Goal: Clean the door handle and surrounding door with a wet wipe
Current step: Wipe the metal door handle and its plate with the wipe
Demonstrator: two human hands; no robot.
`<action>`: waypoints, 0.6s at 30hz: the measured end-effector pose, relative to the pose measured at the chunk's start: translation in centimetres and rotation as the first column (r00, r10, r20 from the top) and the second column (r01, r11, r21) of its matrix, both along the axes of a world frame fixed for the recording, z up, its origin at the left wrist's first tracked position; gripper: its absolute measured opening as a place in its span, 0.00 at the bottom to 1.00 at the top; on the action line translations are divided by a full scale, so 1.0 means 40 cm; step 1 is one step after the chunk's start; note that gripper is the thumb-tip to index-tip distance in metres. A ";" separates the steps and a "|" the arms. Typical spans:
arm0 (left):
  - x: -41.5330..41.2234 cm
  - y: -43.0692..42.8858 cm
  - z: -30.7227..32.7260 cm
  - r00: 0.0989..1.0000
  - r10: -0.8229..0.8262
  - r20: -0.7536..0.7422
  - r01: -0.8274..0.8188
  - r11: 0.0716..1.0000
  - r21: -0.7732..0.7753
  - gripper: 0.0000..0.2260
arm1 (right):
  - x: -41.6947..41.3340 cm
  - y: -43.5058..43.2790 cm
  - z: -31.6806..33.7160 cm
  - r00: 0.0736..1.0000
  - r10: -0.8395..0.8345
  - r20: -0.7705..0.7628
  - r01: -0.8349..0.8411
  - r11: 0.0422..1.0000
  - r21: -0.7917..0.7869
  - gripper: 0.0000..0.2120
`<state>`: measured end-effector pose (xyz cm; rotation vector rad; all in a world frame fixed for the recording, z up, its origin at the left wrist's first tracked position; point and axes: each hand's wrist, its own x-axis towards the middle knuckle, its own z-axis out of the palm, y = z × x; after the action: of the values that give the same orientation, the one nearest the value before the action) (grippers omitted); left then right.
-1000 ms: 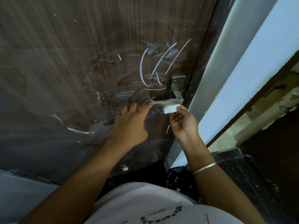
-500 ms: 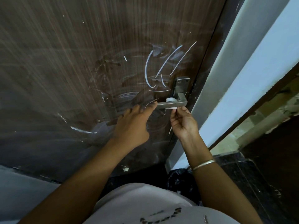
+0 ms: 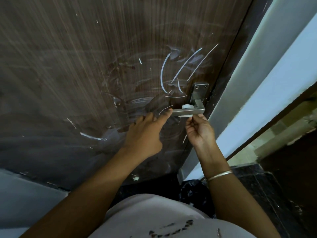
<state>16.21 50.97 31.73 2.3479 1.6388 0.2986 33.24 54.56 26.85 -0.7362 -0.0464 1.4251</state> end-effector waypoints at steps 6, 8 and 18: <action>-0.005 0.003 -0.002 1.000 -0.013 0.011 0.012 1.000 0.023 0.40 | -0.019 -0.013 -0.017 0.980 -0.064 0.186 0.069 0.997 -0.017 0.10; -0.005 0.005 -0.003 1.000 -0.016 0.013 0.015 0.999 0.035 0.40 | -0.022 -0.019 -0.031 0.956 -0.192 0.224 0.218 0.971 -0.101 0.09; -0.001 0.003 -0.011 1.000 -0.027 0.015 0.027 0.999 0.040 0.41 | -0.041 0.017 -0.016 0.934 -0.316 0.164 0.312 0.949 0.049 0.13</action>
<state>16.16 51.07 31.30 2.3887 1.6070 0.3463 31.60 55.23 26.22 -0.8071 -0.0736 1.0526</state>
